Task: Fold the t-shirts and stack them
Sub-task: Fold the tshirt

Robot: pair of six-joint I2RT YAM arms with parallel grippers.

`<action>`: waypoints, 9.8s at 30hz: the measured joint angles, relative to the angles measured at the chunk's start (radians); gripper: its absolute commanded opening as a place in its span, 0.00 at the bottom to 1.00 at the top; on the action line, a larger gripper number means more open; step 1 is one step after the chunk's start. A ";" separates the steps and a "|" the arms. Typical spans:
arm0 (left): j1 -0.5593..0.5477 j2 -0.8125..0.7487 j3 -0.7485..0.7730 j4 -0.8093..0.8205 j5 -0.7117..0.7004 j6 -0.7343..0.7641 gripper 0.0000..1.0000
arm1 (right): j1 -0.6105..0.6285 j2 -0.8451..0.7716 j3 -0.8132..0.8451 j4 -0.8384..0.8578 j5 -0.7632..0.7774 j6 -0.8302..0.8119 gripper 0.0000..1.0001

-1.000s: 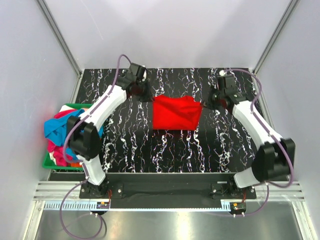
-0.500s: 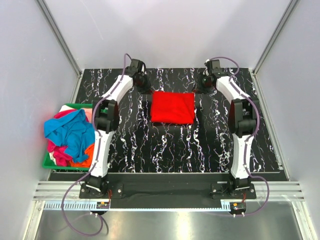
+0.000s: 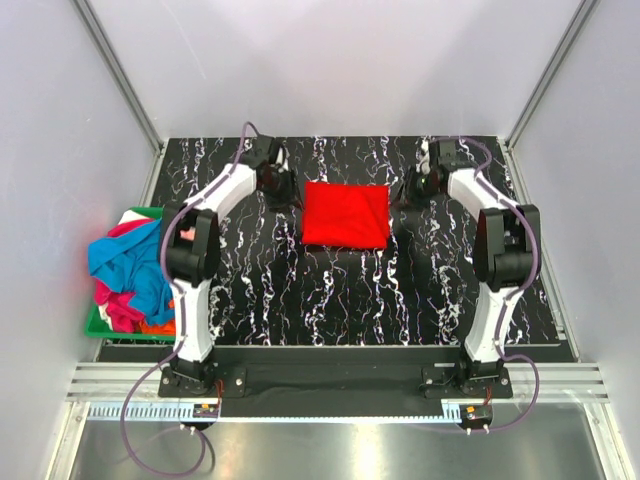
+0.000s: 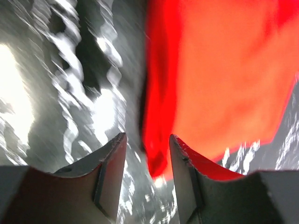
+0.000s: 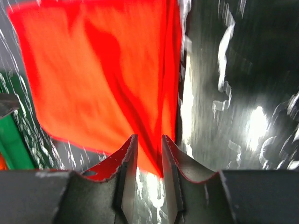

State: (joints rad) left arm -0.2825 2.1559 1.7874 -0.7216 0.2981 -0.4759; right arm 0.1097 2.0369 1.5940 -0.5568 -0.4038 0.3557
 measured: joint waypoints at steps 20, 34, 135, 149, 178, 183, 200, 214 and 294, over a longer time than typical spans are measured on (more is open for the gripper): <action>-0.109 -0.039 -0.204 0.064 -0.109 0.036 0.35 | 0.083 -0.122 -0.386 0.189 -0.084 0.049 0.29; -0.101 -0.066 -0.035 -0.026 -0.193 0.062 0.40 | 0.079 -0.236 -0.393 0.210 0.024 0.187 0.29; -0.101 0.058 -0.048 0.019 -0.195 0.067 0.38 | 0.043 -0.097 -0.441 0.439 -0.001 0.261 0.00; -0.099 0.058 -0.048 0.020 -0.194 0.067 0.38 | 0.031 -0.155 -0.508 0.455 -0.061 0.278 0.31; -0.099 0.058 -0.048 0.020 -0.193 0.066 0.38 | 0.123 -0.156 -0.553 0.561 -0.024 0.378 0.25; -0.099 0.058 -0.048 0.020 -0.193 0.066 0.38 | 0.123 -0.156 -0.554 0.562 -0.024 0.378 0.34; -0.099 0.058 -0.048 0.020 -0.192 0.065 0.38 | 0.124 -0.122 -0.554 0.584 -0.006 0.387 0.34; -0.099 0.059 -0.048 0.019 -0.194 0.057 0.38 | 0.123 -0.093 -0.555 0.637 -0.005 0.416 0.00; -0.131 -0.080 -0.272 0.085 -0.224 -0.075 0.46 | 0.154 -0.261 -0.738 0.613 0.113 0.349 0.14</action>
State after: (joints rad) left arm -0.4137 2.0758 1.5154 -0.6365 0.0746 -0.5510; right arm 0.2638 1.7760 0.8558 0.0566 -0.2905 0.7044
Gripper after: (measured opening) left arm 0.429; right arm 0.075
